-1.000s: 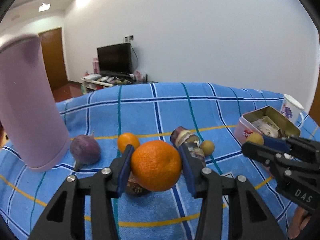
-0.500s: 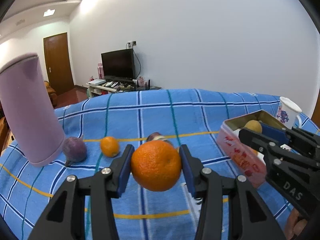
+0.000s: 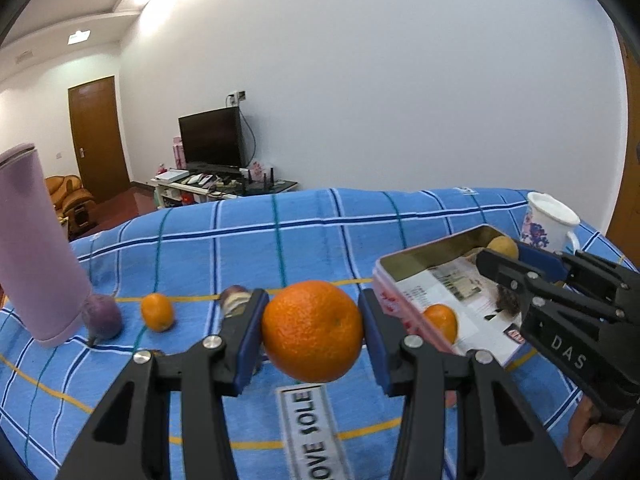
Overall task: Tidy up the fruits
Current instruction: 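Carry the large orange into the pink tin with the left tool while the right tool lowers the kiwi there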
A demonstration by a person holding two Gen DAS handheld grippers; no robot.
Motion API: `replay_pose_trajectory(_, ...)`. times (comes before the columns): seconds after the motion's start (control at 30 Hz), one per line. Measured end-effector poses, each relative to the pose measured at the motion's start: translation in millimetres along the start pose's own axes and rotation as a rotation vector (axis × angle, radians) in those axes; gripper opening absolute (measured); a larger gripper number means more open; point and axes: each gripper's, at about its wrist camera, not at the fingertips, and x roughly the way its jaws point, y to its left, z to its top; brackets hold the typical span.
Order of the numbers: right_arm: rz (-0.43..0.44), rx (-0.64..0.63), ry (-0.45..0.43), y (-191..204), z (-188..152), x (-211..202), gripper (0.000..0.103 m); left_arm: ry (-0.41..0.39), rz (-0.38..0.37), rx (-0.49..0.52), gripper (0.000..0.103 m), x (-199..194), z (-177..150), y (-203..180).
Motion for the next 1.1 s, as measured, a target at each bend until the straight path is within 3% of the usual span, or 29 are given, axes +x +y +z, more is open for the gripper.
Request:
replay_pose_trajectory(0.63,-0.151,0.062,0.045,-79,-1,13,0.03,0.008,-0.109,0.058,0.048,30,20,-85)
replay_pose_trajectory(1.1,-0.146,0.065,0.129,-89,-8,36,0.03,0.077,-0.113,0.058,0.048,59,13,-103)
